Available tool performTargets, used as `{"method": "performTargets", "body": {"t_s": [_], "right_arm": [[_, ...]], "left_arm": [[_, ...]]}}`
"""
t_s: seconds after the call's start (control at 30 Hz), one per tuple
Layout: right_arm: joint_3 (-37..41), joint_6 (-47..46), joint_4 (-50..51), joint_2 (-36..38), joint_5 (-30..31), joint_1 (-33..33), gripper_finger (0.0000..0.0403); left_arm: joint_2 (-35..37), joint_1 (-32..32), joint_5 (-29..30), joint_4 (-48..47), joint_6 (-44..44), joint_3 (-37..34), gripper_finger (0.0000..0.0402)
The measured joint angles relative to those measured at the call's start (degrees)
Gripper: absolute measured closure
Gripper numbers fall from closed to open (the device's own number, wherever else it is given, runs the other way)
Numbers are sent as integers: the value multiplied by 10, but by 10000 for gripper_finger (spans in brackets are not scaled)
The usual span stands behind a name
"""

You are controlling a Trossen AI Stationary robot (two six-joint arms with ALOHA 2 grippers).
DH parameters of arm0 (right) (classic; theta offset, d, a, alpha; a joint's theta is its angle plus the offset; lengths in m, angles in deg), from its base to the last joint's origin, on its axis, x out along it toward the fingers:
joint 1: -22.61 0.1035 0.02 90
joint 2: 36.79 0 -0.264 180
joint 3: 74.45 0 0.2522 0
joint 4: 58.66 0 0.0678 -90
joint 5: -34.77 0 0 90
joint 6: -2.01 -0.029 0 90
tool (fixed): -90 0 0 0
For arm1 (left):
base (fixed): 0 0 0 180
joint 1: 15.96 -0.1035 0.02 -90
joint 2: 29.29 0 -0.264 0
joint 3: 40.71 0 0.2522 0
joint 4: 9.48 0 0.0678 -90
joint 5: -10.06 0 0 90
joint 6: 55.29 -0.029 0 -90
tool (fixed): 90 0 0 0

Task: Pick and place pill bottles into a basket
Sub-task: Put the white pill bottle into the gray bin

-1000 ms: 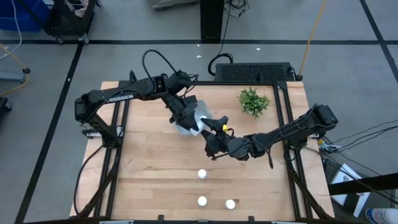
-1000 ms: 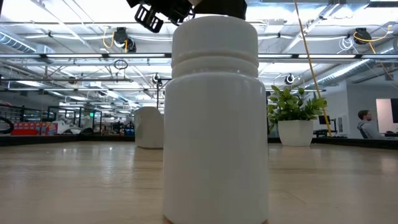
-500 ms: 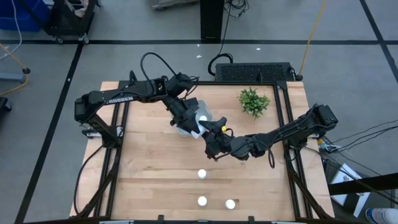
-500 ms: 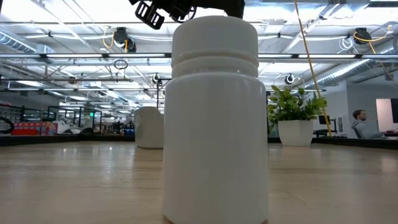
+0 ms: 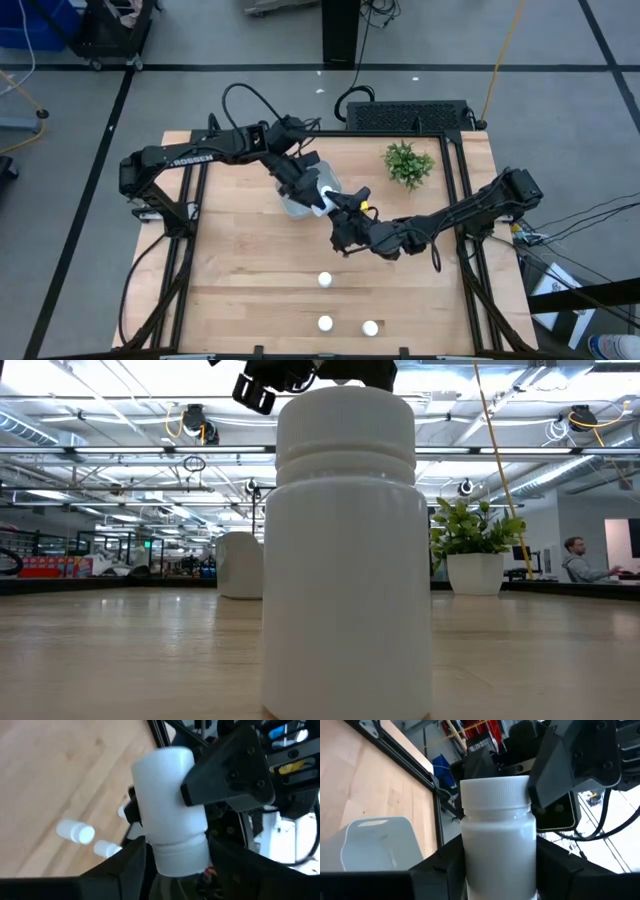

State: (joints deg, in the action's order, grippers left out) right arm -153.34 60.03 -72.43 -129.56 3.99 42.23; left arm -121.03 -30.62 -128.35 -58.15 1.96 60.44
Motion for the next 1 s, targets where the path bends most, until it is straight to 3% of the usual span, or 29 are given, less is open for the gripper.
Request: {"method": "performTargets", "body": {"t_s": [0.13,0.3,0.53,0.73,0.87,1.0], "right_arm": [[0,-9,1,0,11,9,228],[0,-82,35,3,68,20,229],[-1,-162,25,6,113,27,229],[-1,-314,19,14,111,21,229],[-1,-459,22,32,43,7,229],[-1,-618,68,52,-90,-11,229]], "left_arm": [[0,2,18,0,-13,0,155],[13,-2,50,8,-45,0,146],[67,-6,212,34,-175,0,145],[105,9,363,27,-320,0,144],[106,21,424,9,-351,-1,144],[106,34,398,-8,-389,-1,144]]}}
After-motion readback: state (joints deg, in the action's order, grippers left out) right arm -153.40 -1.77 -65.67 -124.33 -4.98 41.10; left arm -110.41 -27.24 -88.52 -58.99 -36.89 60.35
